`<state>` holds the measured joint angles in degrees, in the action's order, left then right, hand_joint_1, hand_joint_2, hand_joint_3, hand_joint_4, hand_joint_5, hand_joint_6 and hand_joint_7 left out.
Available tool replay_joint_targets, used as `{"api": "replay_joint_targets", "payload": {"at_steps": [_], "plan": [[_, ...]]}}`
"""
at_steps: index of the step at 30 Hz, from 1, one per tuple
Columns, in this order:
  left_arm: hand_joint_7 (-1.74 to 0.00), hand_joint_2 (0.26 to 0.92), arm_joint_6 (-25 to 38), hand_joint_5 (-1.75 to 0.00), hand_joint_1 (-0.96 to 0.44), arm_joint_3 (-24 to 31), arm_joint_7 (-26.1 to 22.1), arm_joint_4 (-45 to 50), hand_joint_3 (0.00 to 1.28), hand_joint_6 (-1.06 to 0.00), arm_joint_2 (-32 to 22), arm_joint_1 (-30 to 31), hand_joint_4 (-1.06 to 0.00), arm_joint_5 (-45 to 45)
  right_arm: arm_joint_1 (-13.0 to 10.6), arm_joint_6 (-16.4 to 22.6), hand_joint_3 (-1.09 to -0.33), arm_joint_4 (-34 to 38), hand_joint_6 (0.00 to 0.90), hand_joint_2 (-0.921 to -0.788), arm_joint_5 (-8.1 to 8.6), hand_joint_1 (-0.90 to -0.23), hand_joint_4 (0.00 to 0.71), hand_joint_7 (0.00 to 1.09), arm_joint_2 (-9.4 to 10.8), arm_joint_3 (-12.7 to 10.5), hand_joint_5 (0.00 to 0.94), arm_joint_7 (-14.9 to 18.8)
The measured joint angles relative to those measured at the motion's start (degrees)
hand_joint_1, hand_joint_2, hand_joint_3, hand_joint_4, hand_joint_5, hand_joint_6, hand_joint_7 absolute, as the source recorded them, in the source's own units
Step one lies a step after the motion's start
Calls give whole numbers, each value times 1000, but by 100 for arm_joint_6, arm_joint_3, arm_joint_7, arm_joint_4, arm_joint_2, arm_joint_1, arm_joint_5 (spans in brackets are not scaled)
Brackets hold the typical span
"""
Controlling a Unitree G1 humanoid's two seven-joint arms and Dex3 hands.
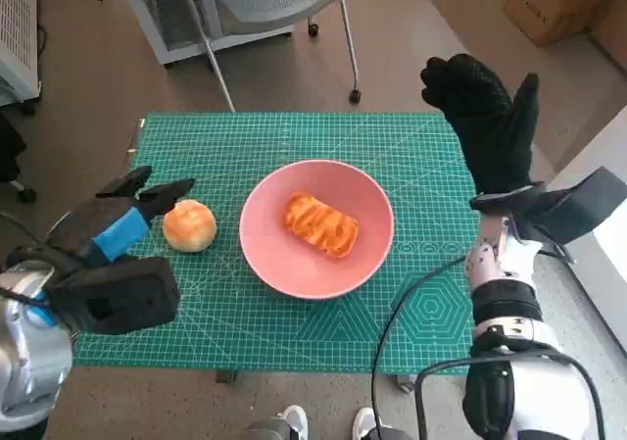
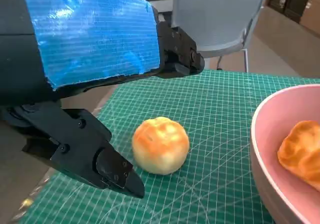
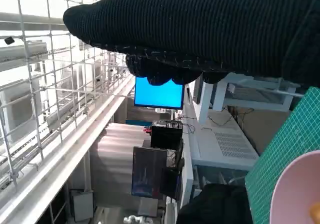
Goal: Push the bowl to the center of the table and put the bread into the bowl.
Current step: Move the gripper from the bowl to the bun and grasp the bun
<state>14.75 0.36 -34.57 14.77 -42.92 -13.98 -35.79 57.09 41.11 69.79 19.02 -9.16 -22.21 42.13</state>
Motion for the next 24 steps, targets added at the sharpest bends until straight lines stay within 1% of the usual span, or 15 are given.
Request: {"api": "replay_joint_targets", "payload": {"at_steps": [4,11,15,24], "plan": [[-4,680,-242,-7,-73,-229,216,-467,2,-250,6,-230,-31,-31,7,-5,-753,10,275,-921,-7,-658,129,3,-18,-6,7,-1],[-5,686,-567,-9,-73,-694,619,-1512,4,-257,46,-842,-54,-235,18,-7,-762,4,281,-921,-5,-659,135,6,-73,-9,7,0],[-7,692,-727,-8,-73,-926,840,-2102,6,-266,70,-1160,-63,-336,18,7,-771,-10,278,-921,-4,-653,124,4,-98,-12,2,1],[-10,710,-786,-5,-72,-1435,1061,-3232,11,-284,278,-1749,-71,-566,14,49,-772,-28,258,-921,14,-638,109,0,-141,-30,0,27]]}}
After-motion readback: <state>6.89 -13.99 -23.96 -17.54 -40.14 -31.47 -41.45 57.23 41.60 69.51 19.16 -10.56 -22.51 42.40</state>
